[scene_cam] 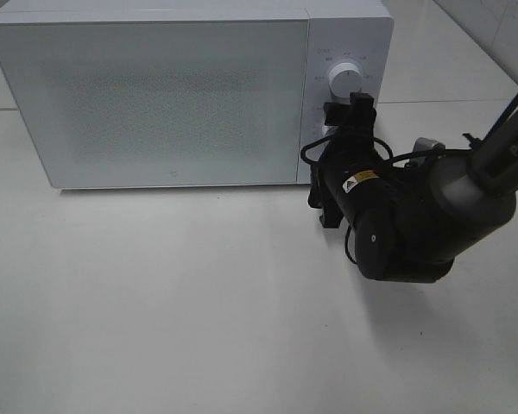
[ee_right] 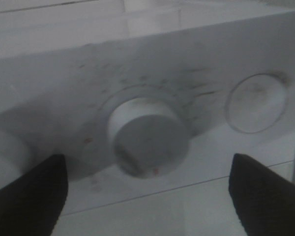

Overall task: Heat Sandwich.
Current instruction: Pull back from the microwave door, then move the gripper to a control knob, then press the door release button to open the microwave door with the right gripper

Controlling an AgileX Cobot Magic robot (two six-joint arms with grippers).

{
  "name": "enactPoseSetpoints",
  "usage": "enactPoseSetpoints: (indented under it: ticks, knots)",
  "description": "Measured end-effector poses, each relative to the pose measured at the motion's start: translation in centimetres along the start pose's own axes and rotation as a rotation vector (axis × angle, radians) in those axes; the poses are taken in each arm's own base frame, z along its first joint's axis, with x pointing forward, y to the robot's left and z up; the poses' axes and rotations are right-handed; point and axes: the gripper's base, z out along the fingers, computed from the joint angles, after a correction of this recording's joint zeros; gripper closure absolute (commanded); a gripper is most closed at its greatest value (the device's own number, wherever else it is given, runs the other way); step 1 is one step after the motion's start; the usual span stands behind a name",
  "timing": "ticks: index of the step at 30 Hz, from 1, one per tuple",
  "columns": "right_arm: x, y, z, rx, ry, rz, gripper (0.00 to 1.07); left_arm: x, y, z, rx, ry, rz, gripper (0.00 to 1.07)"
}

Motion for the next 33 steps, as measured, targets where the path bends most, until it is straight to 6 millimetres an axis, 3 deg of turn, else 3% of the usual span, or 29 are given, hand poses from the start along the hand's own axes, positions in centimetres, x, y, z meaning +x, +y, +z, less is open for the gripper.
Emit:
enactPoseSetpoints:
  ticks: [3,7,18,23,24,27,29,33]
  knots:
    - [0.0,0.9,-1.1,-0.003,0.051,-0.075,0.32,0.0,0.0,0.0,0.0,0.0,0.0,0.45]
    - [-0.3,2.2,-2.7,-0.039,0.083,-0.13,0.39,0.0,0.0,0.0,0.0,0.0,0.0,0.45]
    - [-1.6,2.8,-6.4,-0.038,0.146,-0.338,0.38,0.0,0.0,0.0,0.0,0.0,0.0,0.45]
    - [-1.5,4.0,-7.9,-0.11,0.201,-0.631,0.35,0.0,0.0,0.0,0.0,0.0,0.0,0.45]
    - [-1.1,4.8,-8.4,-0.165,0.235,-0.758,0.34,0.0,0.0,0.0,0.0,0.0,0.0,0.45]
    - [-0.7,5.7,-8.8,-0.232,0.261,-0.87,0.32,0.0,0.0,0.0,0.0,0.0,0.0,0.45]
    - [-0.3,6.9,-9.6,-0.304,0.286,-1.048,0.32,0.0,0.0,0.0,0.0,0.0,0.0,0.45]
    - [-0.2,7.5,-10.2,-0.307,0.315,-1.231,0.32,0.0,0.0,0.0,0.0,0.0,0.0,0.45]
